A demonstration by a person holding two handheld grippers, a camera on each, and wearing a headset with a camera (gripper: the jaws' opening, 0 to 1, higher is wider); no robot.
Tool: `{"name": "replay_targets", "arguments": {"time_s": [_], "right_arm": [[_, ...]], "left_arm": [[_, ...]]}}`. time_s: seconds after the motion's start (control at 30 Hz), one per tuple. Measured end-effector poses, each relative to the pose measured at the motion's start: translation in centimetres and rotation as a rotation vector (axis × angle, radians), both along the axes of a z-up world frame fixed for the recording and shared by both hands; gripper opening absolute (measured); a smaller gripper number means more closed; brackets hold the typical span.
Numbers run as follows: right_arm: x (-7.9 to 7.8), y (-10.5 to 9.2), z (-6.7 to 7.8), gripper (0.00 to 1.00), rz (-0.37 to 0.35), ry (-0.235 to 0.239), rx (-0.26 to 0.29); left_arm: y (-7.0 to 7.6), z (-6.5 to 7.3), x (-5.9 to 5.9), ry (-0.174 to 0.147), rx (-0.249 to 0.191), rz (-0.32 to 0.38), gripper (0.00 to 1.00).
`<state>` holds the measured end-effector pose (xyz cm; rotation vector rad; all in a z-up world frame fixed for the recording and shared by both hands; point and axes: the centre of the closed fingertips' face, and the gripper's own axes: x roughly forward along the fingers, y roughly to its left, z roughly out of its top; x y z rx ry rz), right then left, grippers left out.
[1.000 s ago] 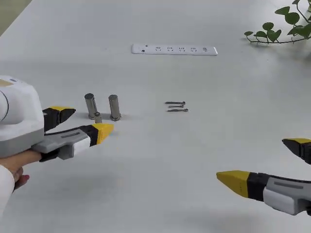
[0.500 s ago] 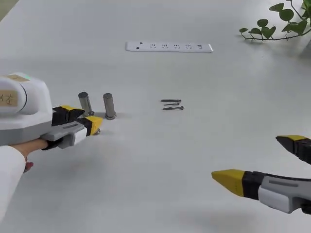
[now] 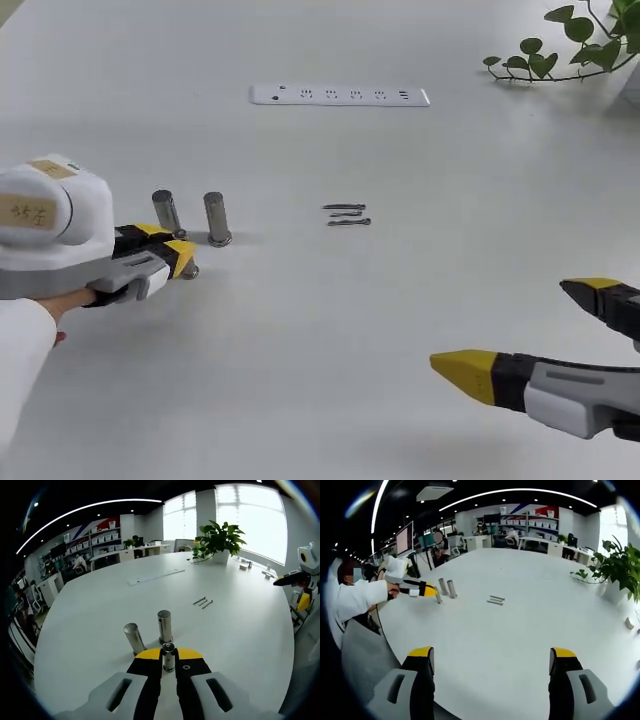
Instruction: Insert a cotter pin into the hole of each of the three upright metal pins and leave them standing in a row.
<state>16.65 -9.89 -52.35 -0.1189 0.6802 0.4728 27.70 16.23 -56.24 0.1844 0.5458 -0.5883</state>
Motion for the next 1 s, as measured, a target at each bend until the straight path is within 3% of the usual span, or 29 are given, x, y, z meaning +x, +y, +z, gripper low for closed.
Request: {"name": "replay_targets", "arguments": {"time_s": [0.17,0.33,0.4,0.47,0.5,0.6,0.67,0.77,1.0], "right_arm": [[0.0,0.1,0.0,0.93,0.002,0.001,0.000],[0.0,0.2,0.1,0.93,0.003,-0.001,0.003],[0.0,0.2,0.1,0.93,0.004,-0.002,0.004],[0.0,0.2,0.1,0.93,0.002,-0.003,0.005],[0.0,0.2,0.1,0.93,0.002,-0.003,0.006],[0.0,0.2,0.1,0.93,0.003,-0.005,0.008],[-0.1,0.2,0.1,0.93,0.005,-0.004,0.009],[-0.1,0.2,0.1,0.93,0.003,-0.004,0.008],[0.0,-0.2,0.2,0.92,-0.013,-0.009,0.007]], "left_arm": [[0.0,0.0,0.0,0.005,-0.006,-0.001,0.06],[-0.5,0.2,-0.5,-0.020,0.049,-0.055,0.05],[-1.0,0.4,-0.9,-0.024,0.047,-0.080,0.05],[-2.0,0.9,-1.5,-0.028,0.015,-0.121,0.05],[-2.8,1.3,-2.0,-0.014,-0.035,-0.138,0.05],[-4.0,2.2,-2.6,-0.039,-0.048,-0.194,0.05],[-5.0,2.6,-3.3,-0.053,-0.029,-0.248,0.05],[-6.3,2.8,-4.1,-0.093,0.039,-0.337,0.05],[-8.7,2.3,-5.6,-0.076,0.053,-0.401,0.05]]}}
